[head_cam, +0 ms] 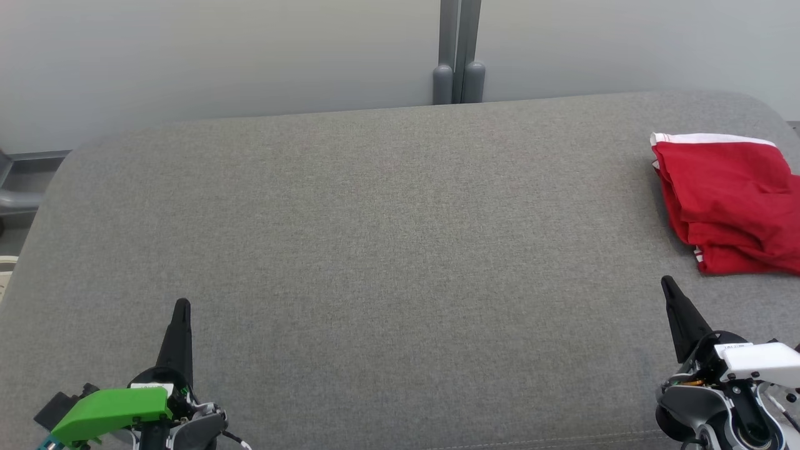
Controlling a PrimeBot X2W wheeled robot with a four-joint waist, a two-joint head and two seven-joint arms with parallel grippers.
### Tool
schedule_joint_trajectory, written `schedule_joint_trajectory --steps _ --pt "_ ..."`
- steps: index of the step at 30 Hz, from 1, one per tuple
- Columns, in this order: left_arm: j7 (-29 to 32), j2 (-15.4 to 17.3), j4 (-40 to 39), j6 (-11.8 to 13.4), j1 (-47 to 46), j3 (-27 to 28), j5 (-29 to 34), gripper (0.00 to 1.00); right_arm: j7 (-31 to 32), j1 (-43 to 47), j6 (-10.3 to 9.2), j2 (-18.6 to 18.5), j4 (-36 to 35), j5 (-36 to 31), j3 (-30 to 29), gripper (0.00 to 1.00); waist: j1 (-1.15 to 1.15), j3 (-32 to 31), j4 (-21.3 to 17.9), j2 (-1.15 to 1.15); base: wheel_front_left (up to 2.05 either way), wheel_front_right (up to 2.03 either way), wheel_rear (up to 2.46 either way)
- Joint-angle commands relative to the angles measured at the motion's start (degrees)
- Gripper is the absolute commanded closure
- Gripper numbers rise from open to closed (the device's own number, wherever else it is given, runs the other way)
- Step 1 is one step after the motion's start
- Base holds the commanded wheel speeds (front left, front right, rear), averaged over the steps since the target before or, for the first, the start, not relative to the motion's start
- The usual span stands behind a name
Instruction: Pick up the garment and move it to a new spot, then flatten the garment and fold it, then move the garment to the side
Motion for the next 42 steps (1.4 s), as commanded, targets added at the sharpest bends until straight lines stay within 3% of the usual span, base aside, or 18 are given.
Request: schedule_joint_trajectory --steps 1,42 --pt "0.2 0.0 0.1 -0.2 -0.9 0.3 0.0 1.0 0.3 -0.6 0.02 0.0 0.1 -0.3 -0.2 1.0 0.0 0.0 0.0 0.0 0.0 0.0 0.0" --pt "0.3 -0.1 0.1 -0.2 -0.9 0.4 0.1 1.0 0.6 -0.7 0.02 0.2 0.1 -0.7 -0.6 1.0 0.0 0.0 0.0 0.0 0.0 0.0 0.0"
